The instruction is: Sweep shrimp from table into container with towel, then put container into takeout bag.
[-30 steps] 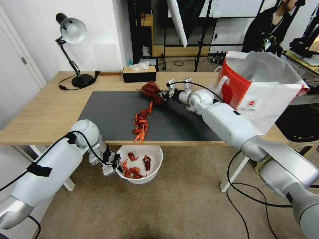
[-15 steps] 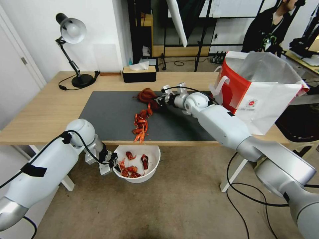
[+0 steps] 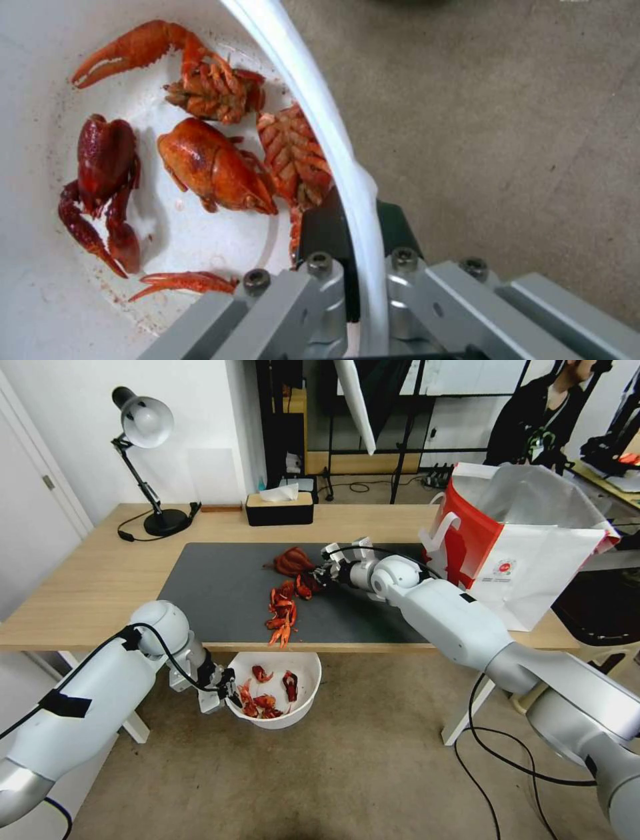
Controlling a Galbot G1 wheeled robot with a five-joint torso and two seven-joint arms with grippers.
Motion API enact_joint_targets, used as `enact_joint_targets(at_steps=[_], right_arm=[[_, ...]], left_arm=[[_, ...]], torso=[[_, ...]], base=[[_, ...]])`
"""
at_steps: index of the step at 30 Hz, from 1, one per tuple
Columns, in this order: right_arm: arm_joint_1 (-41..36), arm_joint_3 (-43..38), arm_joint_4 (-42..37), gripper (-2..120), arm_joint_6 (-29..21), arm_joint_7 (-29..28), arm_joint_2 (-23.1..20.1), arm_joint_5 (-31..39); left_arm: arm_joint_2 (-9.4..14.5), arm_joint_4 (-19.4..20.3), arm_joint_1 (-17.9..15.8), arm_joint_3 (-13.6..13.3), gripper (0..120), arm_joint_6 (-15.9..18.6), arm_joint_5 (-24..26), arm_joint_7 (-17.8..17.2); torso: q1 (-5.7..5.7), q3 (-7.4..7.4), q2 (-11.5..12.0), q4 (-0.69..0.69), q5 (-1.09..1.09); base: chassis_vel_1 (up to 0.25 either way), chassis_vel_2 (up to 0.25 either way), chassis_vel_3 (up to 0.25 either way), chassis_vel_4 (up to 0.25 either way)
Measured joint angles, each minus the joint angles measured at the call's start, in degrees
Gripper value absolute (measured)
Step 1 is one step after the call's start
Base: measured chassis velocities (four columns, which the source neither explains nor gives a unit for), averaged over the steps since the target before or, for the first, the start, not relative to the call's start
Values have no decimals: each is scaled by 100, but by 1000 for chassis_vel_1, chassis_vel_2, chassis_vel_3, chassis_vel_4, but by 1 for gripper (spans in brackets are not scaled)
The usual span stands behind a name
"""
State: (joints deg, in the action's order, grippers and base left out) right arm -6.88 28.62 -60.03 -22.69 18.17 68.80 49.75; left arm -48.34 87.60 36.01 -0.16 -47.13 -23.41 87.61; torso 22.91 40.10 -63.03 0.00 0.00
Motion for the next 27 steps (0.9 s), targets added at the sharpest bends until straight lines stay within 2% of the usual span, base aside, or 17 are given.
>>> enact_joint_targets(at_steps=[27], right_arm=[[-199,313,-1131,5,-110,-14,-459,209]], left_arm=[[-82,-101,-86,-1,0,0,-29,-1]], torso=[[0,1,1,0,0]], base=[[0,0,0,0]])
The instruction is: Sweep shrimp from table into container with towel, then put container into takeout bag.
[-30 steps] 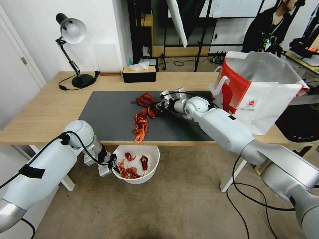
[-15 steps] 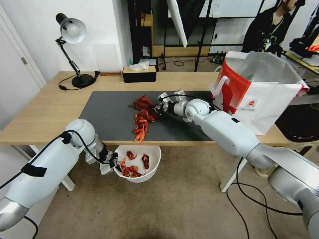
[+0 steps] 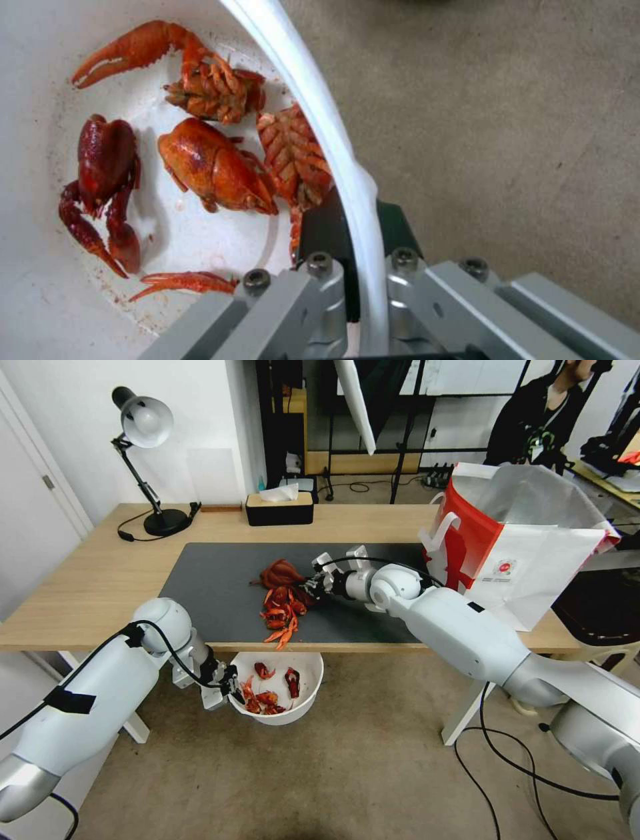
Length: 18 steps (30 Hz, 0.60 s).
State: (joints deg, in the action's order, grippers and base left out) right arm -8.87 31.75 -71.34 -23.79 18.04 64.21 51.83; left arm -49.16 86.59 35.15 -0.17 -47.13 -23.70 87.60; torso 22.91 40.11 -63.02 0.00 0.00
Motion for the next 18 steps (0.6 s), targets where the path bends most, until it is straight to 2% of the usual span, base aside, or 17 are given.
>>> enact_joint_targets(at_steps=[18], right_arm=[[-105,133,-592,5,-29,-12,-321,159]], left_arm=[[38,-161,-98,-11,0,0,-26,0]], torso=[[1,0,0,0,0]], base=[[0,0,0,0]])
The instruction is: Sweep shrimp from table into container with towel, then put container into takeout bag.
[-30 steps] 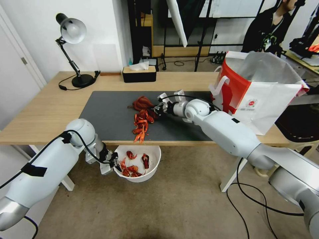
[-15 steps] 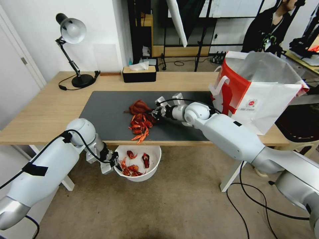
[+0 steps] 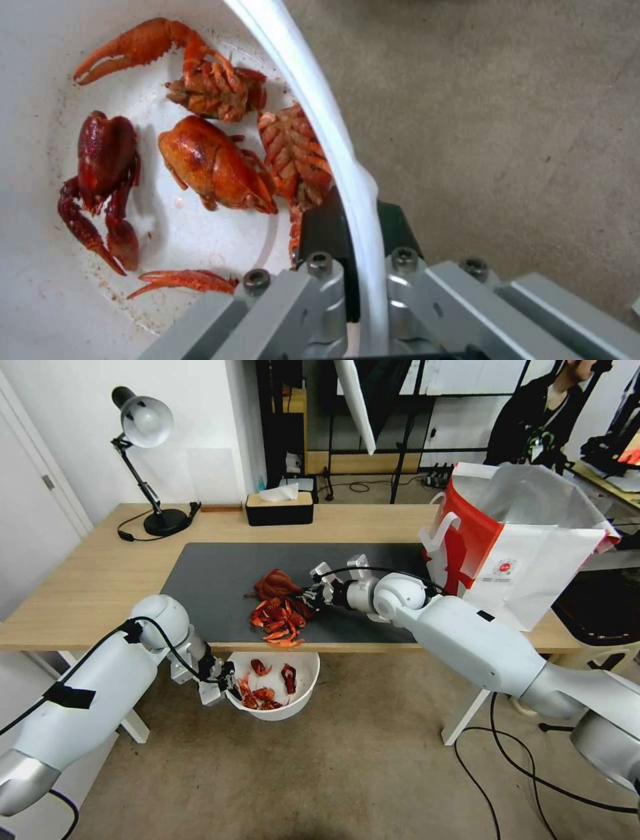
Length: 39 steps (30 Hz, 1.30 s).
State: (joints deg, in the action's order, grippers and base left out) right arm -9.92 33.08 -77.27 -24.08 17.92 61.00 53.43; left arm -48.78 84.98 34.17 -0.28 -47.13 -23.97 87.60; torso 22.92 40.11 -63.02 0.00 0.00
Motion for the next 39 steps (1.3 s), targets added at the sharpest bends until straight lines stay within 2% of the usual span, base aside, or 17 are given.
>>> enact_joint_targets(at_steps=[39], right_arm=[[-548,-142,-1383,5,-90,-163,-812,171]], left_arm=[[22,54,8,38,0,0,-25,0]], torso=[[-1,-1,0,1,0]], base=[[0,0,0,0]])
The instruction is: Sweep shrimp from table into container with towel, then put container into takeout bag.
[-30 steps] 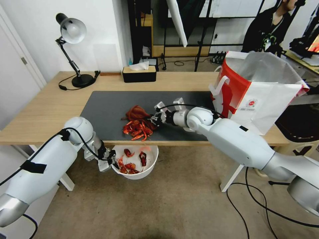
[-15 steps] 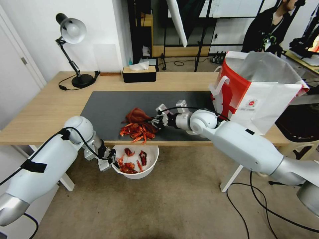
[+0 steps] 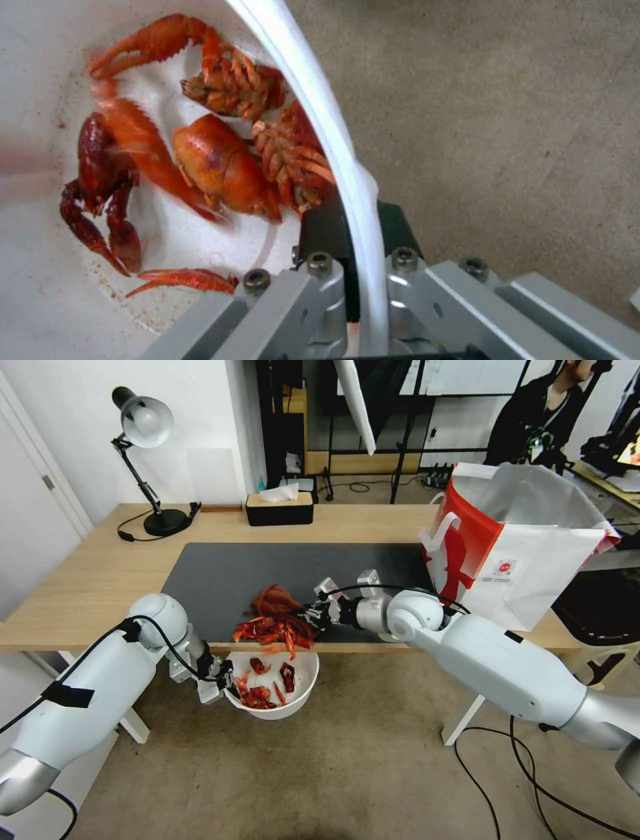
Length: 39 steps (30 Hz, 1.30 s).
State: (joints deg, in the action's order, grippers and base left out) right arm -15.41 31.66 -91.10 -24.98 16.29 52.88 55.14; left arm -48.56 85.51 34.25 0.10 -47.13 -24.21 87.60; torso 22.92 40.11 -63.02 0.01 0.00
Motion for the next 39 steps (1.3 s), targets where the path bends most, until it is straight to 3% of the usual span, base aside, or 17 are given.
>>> enact_joint_targets(at_steps=[20,39], right_arm=[[-121,-47,-382,5,-27,-74,-165,87],[-224,-76,-665,5,-56,-59,-293,155]], left_arm=[[118,119,206,241,0,0,-1,1],[106,159,247,279,0,0,6,2]], torso=[[0,0,0,0,0],[0,0,0,0,0]], base=[[0,0,0,0],[0,0,0,0]])
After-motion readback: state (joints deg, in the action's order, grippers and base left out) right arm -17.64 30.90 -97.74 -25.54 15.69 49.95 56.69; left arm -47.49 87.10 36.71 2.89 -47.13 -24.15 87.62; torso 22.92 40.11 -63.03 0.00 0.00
